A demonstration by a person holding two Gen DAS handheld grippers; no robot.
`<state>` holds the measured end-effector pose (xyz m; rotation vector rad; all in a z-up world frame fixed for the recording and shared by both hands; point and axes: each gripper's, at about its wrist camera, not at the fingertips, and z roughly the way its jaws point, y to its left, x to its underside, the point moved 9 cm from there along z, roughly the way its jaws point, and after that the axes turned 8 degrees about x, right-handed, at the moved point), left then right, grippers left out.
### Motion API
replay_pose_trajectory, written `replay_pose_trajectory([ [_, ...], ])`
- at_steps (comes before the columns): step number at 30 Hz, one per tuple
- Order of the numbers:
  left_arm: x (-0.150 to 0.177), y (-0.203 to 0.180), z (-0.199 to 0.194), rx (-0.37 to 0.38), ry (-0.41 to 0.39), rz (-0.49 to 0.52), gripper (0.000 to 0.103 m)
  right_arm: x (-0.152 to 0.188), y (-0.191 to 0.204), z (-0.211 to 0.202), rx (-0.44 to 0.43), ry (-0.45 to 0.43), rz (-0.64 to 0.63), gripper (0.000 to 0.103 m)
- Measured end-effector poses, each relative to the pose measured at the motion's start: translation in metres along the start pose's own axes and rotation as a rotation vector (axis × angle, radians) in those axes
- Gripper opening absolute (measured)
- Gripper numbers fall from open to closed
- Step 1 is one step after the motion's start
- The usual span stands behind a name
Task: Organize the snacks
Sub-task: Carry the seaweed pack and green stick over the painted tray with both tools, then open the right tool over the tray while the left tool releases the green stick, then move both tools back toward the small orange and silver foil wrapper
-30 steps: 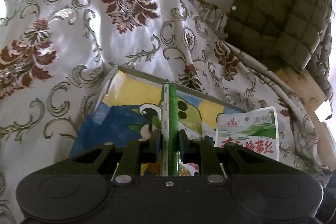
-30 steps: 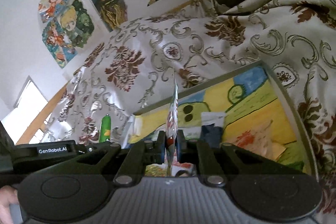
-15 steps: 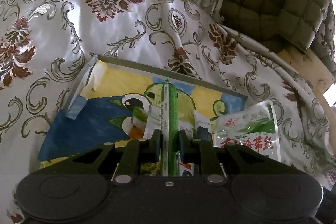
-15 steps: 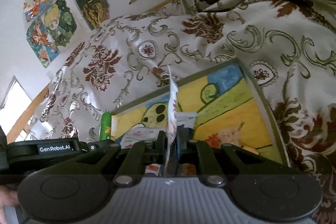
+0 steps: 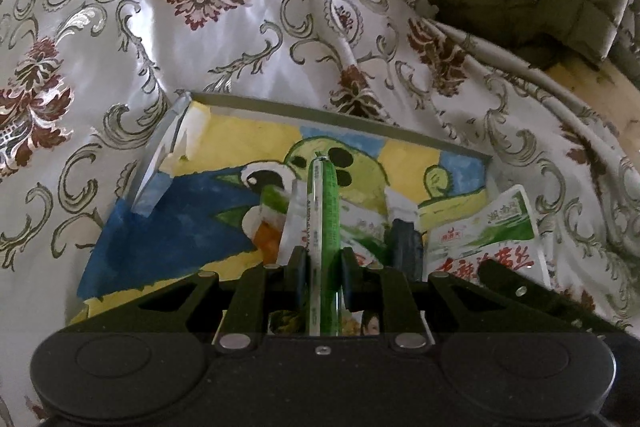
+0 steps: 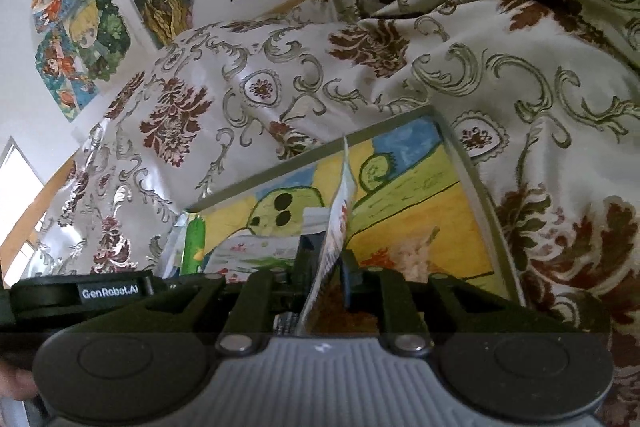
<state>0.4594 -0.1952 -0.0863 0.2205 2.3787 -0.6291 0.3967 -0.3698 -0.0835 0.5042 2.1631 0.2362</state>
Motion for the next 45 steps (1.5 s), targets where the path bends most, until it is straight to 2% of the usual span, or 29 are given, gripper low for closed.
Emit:
replay_pose_trajectory([
  [2,0.0,0.0,-0.001,-0.006,-0.006,-0.003,0.02,-0.003,-0.001,-0.004,0.012,-0.02,-0.015,0.038],
  [4,-0.003,-0.001,-0.003,-0.011,-0.016,-0.003,0.021,-0.007,-0.002,-0.008,0.018,-0.041,-0.028,0.045],
  [6,-0.007,-0.003,-0.005,-0.012,-0.026,-0.006,0.026,-0.011,-0.004,-0.011,0.016,-0.053,-0.028,0.049],
  [9,-0.012,-0.004,-0.011,-0.027,-0.046,-0.005,0.035,-0.014,-0.008,-0.014,0.02,-0.067,-0.019,0.061],
  [12,-0.015,-0.004,-0.018,-0.041,-0.062,-0.008,0.049,-0.018,-0.011,-0.019,0.02,-0.08,-0.011,0.071],
  [14,-0.016,-0.004,-0.025,-0.056,-0.08,-0.006,0.064,-0.02,-0.011,-0.023,0.022,-0.09,-0.015,0.079],
  [17,-0.018,-0.002,-0.038,-0.08,-0.11,-0.004,0.08,-0.022,-0.009,-0.032,0.023,-0.113,-0.039,0.089],
  [22,-0.02,0.002,-0.065,-0.117,-0.164,-0.019,0.098,-0.021,-0.004,-0.055,0.022,-0.163,-0.078,0.102],
  [25,-0.017,0.003,-0.086,-0.137,-0.2,-0.026,0.102,-0.017,-0.001,-0.071,0.021,-0.184,-0.095,0.103],
  [29,-0.008,0.005,-0.113,-0.153,-0.232,-0.03,0.102,-0.011,0.01,-0.094,0.014,-0.212,-0.111,0.103],
  [37,0.034,0.019,-0.167,-0.162,-0.251,-0.027,0.102,0.011,0.03,-0.142,-0.007,-0.26,-0.146,0.103],
  [45,0.077,0.032,-0.206,-0.186,-0.238,0.077,0.102,0.05,0.039,-0.174,0.003,-0.236,-0.213,0.103],
])
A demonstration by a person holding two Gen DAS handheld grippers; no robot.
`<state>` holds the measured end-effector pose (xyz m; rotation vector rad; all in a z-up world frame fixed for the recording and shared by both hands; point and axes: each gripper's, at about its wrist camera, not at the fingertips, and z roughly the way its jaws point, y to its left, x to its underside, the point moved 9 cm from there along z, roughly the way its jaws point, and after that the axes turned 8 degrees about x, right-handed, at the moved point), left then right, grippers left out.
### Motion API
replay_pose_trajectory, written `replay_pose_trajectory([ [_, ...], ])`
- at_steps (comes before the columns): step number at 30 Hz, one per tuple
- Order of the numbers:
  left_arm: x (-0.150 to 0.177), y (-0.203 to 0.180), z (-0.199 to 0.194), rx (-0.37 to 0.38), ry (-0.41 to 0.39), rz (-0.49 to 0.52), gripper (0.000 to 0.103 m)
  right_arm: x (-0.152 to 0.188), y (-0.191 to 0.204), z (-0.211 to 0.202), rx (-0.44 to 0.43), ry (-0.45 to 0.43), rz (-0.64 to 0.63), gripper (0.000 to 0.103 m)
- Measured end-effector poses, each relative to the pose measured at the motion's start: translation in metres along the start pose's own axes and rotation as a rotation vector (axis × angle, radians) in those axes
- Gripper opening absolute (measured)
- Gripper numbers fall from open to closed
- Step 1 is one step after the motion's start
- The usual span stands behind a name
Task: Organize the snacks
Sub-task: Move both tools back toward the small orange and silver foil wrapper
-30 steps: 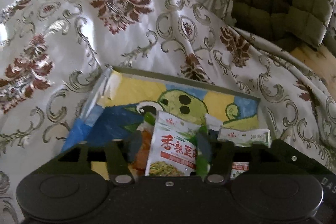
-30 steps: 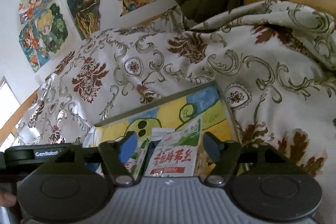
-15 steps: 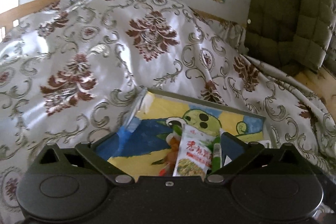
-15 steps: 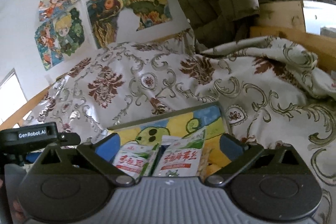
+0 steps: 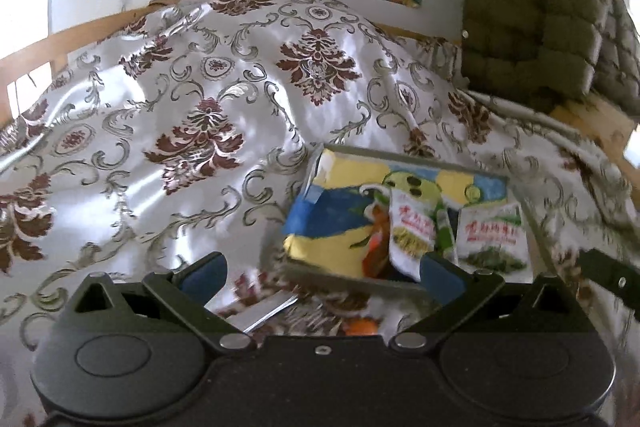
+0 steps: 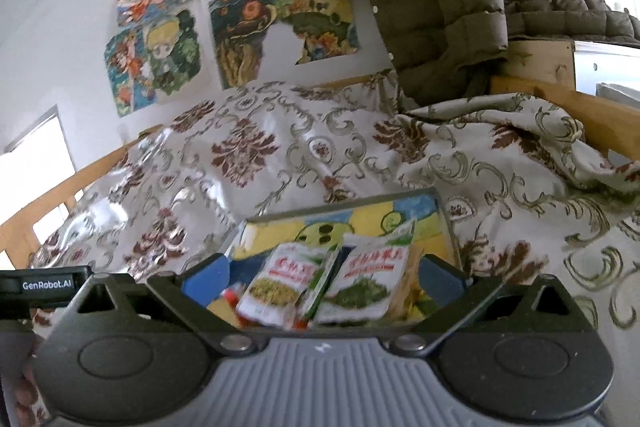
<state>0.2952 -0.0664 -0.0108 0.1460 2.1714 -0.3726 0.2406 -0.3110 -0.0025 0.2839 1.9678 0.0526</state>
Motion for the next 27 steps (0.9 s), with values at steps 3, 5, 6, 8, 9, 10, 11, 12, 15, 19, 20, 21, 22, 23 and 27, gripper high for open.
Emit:
replay_pose_trajectory([
  [3,0.01,0.006,-0.012,-0.008,0.007,0.035,0.102,0.014,0.0,-0.012,0.011,0.02,-0.005,0.103],
  [5,0.018,0.011,-0.021,-0.017,0.012,0.054,0.102,0.022,0.001,-0.018,0.024,0.042,-0.007,0.103],
  [6,0.023,0.014,-0.025,-0.018,0.019,0.061,0.102,0.027,0.001,-0.021,0.029,0.052,-0.008,0.103],
  [8,0.032,0.017,-0.03,-0.021,0.04,0.073,0.102,0.034,0.004,-0.024,0.034,0.071,-0.008,0.103],
  [9,0.036,0.02,-0.033,-0.022,0.053,0.08,0.102,0.037,0.006,-0.027,0.035,0.078,-0.007,0.103],
  [10,0.041,0.022,-0.036,-0.025,0.066,0.086,0.102,0.041,0.008,-0.029,0.035,0.087,-0.007,0.103],
  [11,0.046,0.025,-0.037,-0.03,0.082,0.092,0.102,0.046,0.011,-0.032,0.037,0.097,-0.007,0.103],
  [12,0.053,0.029,-0.04,-0.033,0.1,0.099,0.102,0.05,0.012,-0.034,0.04,0.108,-0.006,0.103],
  [15,0.07,0.041,-0.045,-0.029,0.139,0.119,0.102,0.066,0.015,-0.038,0.053,0.152,0.0,0.103],
  [19,0.087,0.055,-0.049,-0.062,0.199,0.121,0.102,0.085,0.02,-0.04,0.073,0.214,0.003,0.103],
  [20,0.092,0.06,-0.048,-0.093,0.227,0.121,0.102,0.089,0.022,-0.04,0.08,0.224,-0.006,0.103],
  [21,0.097,0.065,-0.048,-0.127,0.258,0.124,0.102,0.092,0.023,-0.04,0.084,0.231,-0.018,0.103],
  [22,0.103,0.071,-0.047,-0.161,0.292,0.13,0.102,0.096,0.025,-0.039,0.09,0.244,-0.039,0.103],
  [23,0.107,0.074,-0.047,-0.175,0.314,0.137,0.102,0.102,0.028,-0.037,0.097,0.263,-0.066,0.103],
  [27,0.117,0.085,-0.043,-0.202,0.368,0.148,0.102,0.122,0.04,-0.029,0.128,0.33,-0.17,0.103],
])
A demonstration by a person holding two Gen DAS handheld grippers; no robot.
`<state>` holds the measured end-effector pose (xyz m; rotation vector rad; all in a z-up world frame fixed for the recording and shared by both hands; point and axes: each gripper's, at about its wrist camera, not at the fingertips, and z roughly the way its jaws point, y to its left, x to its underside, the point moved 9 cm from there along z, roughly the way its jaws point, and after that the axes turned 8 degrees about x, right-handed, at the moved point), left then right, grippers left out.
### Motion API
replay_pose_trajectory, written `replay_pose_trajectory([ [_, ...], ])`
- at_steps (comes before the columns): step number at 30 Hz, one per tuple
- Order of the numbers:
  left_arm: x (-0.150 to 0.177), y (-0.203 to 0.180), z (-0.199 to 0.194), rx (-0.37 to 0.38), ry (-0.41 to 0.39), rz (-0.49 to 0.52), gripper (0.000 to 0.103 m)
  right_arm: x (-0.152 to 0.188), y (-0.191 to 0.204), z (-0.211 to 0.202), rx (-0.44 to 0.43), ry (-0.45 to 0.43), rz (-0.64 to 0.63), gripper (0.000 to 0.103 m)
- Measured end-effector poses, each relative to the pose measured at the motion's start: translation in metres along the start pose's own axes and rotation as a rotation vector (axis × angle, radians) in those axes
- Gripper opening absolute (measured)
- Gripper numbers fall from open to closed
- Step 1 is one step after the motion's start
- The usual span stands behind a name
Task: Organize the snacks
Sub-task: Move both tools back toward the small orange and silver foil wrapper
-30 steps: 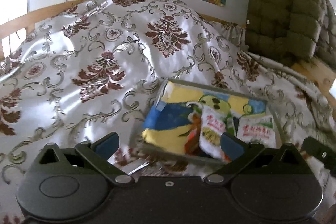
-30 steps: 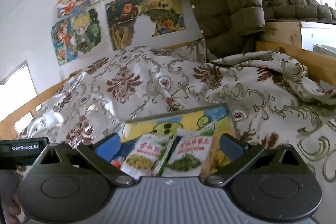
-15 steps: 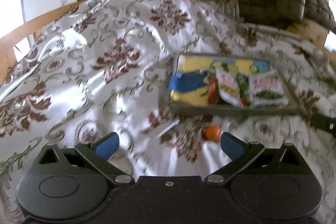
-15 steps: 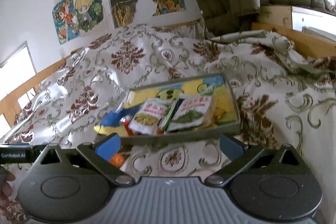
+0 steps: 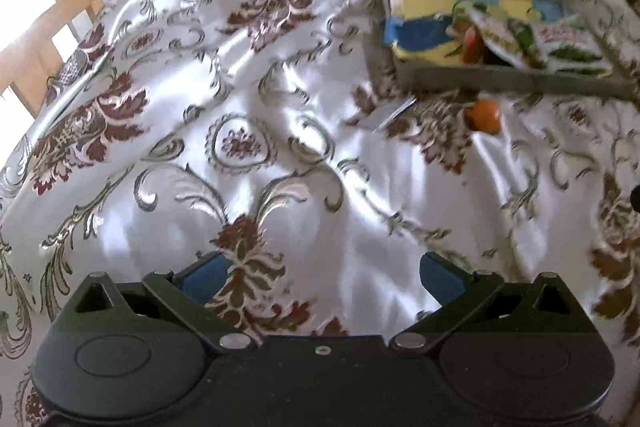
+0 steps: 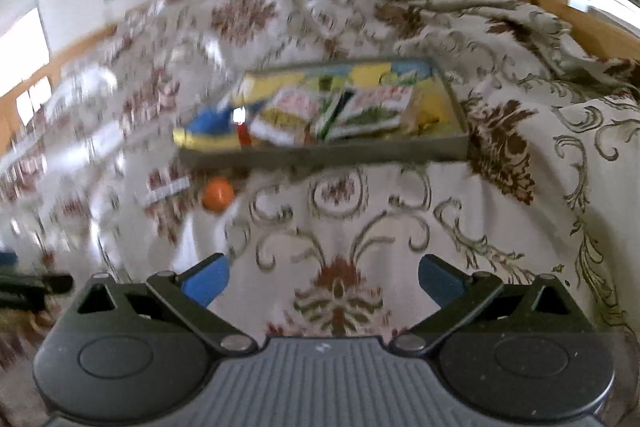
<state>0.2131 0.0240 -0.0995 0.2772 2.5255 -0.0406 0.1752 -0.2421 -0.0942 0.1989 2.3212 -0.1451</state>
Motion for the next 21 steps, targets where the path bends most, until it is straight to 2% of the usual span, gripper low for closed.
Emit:
replay_pose_trajectory([
  [18,-0.017,0.006,0.026,0.038,0.05,-0.059,0.102,0.007,0.041,0.034,-0.088,0.093,-0.037,0.103],
  [21,-0.021,0.008,0.031,0.046,0.056,-0.066,0.102,0.006,0.044,0.037,-0.085,0.086,-0.053,0.103],
])
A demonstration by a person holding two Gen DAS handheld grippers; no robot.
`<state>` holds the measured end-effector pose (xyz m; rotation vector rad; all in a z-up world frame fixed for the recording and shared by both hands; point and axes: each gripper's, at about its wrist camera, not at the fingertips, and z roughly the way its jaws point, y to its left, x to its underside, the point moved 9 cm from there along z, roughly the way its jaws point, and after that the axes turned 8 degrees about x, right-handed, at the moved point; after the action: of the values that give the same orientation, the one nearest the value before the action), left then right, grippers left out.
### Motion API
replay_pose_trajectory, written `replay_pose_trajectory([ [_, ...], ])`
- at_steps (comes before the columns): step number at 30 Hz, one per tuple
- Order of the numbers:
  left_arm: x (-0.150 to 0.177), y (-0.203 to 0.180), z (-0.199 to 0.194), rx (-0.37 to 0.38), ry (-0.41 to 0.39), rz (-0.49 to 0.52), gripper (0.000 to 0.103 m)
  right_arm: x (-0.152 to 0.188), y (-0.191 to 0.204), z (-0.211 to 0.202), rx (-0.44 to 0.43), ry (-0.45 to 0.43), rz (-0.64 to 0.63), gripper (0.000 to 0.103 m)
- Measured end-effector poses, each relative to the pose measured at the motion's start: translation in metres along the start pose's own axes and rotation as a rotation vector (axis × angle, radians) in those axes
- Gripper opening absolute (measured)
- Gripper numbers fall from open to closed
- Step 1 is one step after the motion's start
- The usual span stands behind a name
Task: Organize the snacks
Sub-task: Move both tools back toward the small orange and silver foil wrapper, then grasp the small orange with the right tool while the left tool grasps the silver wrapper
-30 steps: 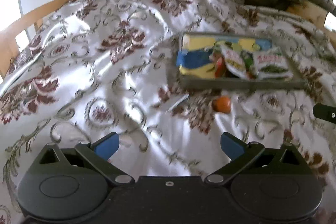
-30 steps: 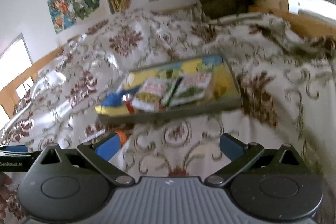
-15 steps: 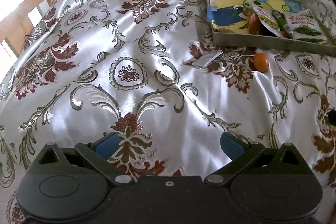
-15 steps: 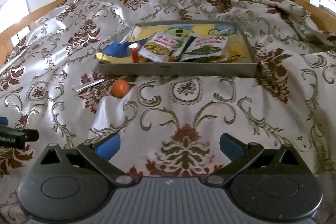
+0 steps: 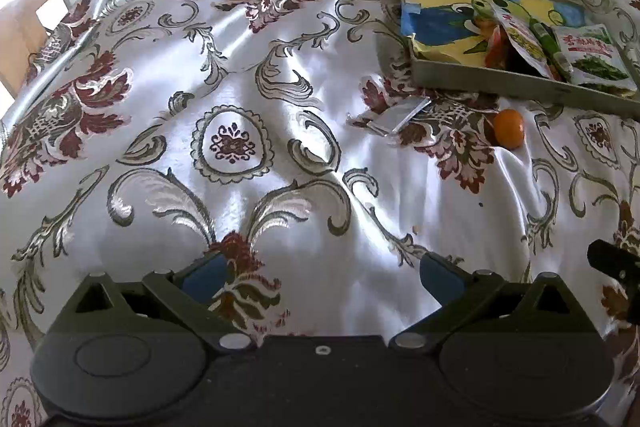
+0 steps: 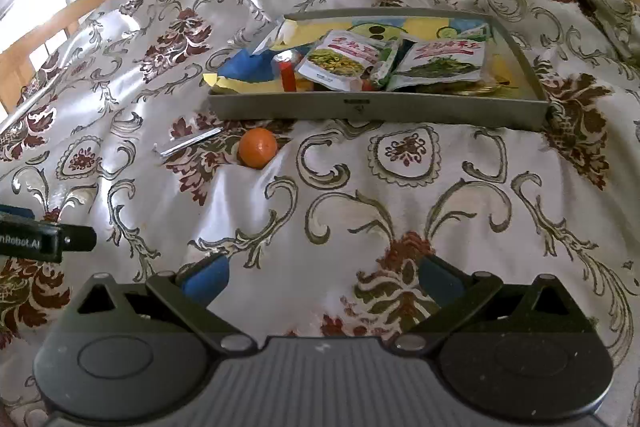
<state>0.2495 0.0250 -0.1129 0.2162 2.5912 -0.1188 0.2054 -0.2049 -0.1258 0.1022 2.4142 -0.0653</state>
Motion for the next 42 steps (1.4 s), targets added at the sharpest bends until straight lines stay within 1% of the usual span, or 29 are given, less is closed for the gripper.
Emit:
replay_pose_trajectory([
  [5,-0.009,0.004,0.006,-0.015,-0.01,0.009,0.102,-0.009,0.004,0.004,0.004,-0.028,-0.028,0.103],
  [12,-0.02,0.007,0.017,-0.031,-0.02,0.029,0.102,-0.021,0.005,0.016,0.0,-0.038,0.003,0.103],
  [15,-0.027,0.006,0.02,-0.03,-0.034,0.06,0.102,-0.025,0.007,0.02,-0.004,-0.048,0.002,0.103],
  [20,-0.043,0.006,0.025,-0.022,-0.078,0.094,0.102,-0.03,0.012,0.027,0.0,-0.06,-0.009,0.103],
  [23,-0.049,0.005,0.027,-0.028,-0.112,0.134,0.102,-0.032,0.014,0.033,0.016,-0.069,-0.017,0.103],
  [26,-0.051,0.003,0.033,-0.025,-0.113,0.165,0.102,-0.034,0.017,0.039,0.027,-0.074,-0.026,0.103],
  [32,-0.059,0.005,0.044,0.018,-0.124,0.155,0.102,-0.038,0.021,0.044,0.024,-0.084,-0.03,0.103],
  [37,-0.076,0.006,0.057,0.124,-0.134,0.107,0.102,-0.042,0.029,0.044,0.007,-0.126,-0.049,0.103],
  [39,-0.082,0.004,0.065,0.161,-0.139,0.101,0.102,-0.044,0.033,0.045,0.018,-0.146,-0.075,0.103],
  [42,-0.089,0.002,0.076,0.184,-0.145,0.114,0.102,-0.046,0.04,0.049,0.026,-0.157,-0.118,0.103],
])
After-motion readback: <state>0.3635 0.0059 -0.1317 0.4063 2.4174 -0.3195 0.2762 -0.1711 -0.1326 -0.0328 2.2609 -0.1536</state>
